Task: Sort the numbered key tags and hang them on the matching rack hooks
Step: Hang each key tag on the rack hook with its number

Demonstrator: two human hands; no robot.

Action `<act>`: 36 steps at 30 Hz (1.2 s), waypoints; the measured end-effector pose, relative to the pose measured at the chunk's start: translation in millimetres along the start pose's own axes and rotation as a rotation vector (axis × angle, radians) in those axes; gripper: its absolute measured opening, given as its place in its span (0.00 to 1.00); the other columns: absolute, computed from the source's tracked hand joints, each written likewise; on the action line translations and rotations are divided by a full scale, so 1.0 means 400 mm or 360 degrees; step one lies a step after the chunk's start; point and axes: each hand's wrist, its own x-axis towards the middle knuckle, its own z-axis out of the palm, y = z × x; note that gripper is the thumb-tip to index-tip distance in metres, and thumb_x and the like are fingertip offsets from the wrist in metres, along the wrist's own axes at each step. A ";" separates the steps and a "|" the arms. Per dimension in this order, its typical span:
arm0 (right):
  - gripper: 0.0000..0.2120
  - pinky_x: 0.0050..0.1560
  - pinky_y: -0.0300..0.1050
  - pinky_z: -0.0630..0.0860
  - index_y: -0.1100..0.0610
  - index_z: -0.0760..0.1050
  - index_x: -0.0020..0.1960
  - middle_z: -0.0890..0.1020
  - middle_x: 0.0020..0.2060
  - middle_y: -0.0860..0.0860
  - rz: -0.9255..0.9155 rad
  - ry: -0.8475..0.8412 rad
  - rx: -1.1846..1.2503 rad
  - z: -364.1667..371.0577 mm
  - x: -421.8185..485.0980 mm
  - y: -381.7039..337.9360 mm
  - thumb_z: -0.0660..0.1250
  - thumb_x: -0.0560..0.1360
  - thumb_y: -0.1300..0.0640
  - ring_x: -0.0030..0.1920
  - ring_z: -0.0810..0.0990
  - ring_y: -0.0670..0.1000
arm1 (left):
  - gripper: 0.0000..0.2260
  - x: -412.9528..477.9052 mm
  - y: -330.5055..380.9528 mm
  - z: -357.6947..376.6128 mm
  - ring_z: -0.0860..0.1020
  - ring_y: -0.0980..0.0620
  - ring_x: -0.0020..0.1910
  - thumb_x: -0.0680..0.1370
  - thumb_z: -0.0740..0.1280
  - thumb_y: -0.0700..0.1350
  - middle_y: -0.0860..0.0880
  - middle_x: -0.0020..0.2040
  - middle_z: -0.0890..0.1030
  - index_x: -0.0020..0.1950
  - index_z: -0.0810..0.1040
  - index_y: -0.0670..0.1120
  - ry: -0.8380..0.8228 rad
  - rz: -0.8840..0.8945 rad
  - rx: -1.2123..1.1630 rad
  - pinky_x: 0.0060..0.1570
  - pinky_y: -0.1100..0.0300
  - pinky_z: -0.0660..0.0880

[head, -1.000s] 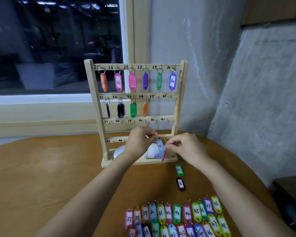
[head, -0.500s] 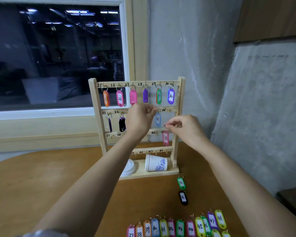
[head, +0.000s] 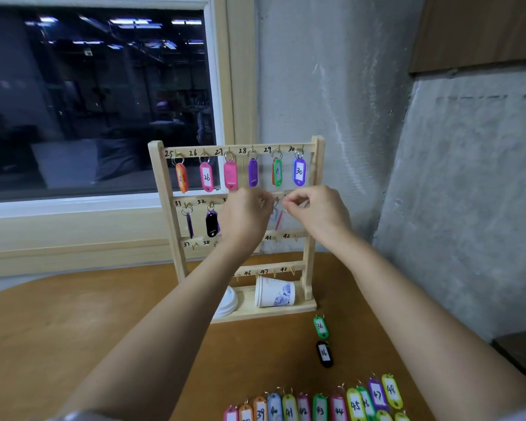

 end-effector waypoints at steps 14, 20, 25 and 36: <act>0.06 0.37 0.41 0.71 0.51 0.81 0.48 0.83 0.45 0.48 -0.0099 0.0137 -0.0431 0.041 0.022 -0.011 0.66 0.77 0.53 0.46 0.81 0.52 | 0.04 -0.081 -0.054 -0.008 0.77 0.51 0.37 0.73 0.66 0.48 0.55 0.33 0.78 0.42 0.81 0.54 -0.0125 0.0102 -0.0017 0.33 0.60 0.71; 0.12 0.41 0.39 0.67 0.48 0.79 0.58 0.81 0.50 0.43 -0.0222 0.0003 -0.0438 0.037 -0.073 0.037 0.68 0.75 0.54 0.50 0.79 0.48 | 0.04 -0.152 -0.085 0.047 0.79 0.53 0.39 0.73 0.67 0.50 0.56 0.35 0.80 0.45 0.82 0.55 -0.0415 0.0081 -0.0004 0.35 0.60 0.73; 0.07 0.40 0.40 0.76 0.47 0.81 0.52 0.83 0.46 0.42 0.0020 -0.0340 -0.0377 0.082 -0.205 0.174 0.69 0.74 0.52 0.45 0.81 0.44 | 0.05 -0.233 -0.128 0.136 0.79 0.52 0.43 0.74 0.68 0.45 0.55 0.40 0.81 0.45 0.83 0.51 -0.0771 0.0014 -0.0050 0.42 0.57 0.77; 0.09 0.34 0.35 0.69 0.46 0.78 0.56 0.83 0.49 0.42 0.0517 -0.0689 -0.0472 0.133 -0.301 0.397 0.68 0.75 0.50 0.46 0.78 0.42 | 0.10 -0.370 -0.147 0.314 0.79 0.55 0.49 0.73 0.71 0.51 0.54 0.51 0.82 0.53 0.80 0.52 -0.1262 0.0086 -0.0015 0.51 0.55 0.78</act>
